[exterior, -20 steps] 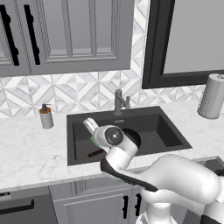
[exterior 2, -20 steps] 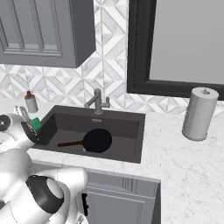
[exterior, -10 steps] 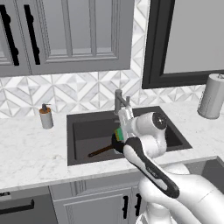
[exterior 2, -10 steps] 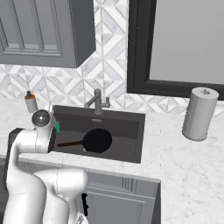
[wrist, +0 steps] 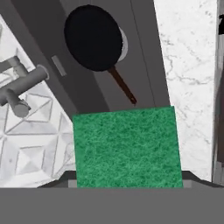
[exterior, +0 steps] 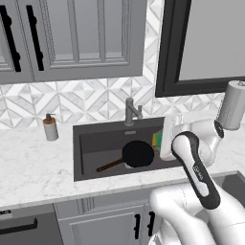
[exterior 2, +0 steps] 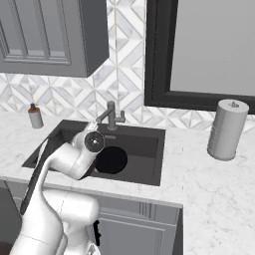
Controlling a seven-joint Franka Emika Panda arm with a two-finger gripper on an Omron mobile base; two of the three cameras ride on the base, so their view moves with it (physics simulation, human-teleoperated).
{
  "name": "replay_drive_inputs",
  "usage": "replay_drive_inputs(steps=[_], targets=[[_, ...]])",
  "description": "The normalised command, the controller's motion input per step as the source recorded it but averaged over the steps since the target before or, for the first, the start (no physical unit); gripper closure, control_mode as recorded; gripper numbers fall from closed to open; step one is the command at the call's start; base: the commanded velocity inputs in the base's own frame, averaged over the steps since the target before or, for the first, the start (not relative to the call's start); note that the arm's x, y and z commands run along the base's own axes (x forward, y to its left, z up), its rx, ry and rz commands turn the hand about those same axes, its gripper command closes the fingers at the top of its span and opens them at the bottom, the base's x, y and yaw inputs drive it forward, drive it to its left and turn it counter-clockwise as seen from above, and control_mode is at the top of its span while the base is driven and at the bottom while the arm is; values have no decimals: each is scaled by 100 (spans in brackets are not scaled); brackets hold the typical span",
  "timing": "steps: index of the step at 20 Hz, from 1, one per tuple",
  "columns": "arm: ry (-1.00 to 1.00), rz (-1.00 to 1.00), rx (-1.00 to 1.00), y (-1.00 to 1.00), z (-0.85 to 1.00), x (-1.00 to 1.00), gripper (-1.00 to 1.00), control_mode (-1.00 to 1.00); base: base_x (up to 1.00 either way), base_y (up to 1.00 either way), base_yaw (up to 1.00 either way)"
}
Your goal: Pick the pan and sponge and place them into the sink. Then turn on the water.
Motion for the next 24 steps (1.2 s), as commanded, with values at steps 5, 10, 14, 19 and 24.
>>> replay_drive_inputs(steps=[5,10,14,19,24], targets=[[26,-10,30,-86,27,1,100,-100,0,0,0],[38,-1,22,-65,14,37,100,-100,0,0,0],[43,0,22,-60,8,58,100,-100,0,0,0],[40,0,17,-44,0,57,100,-100,0,0,0],[19,0,3,-6,-51,49,100,-100,0,0,0]])
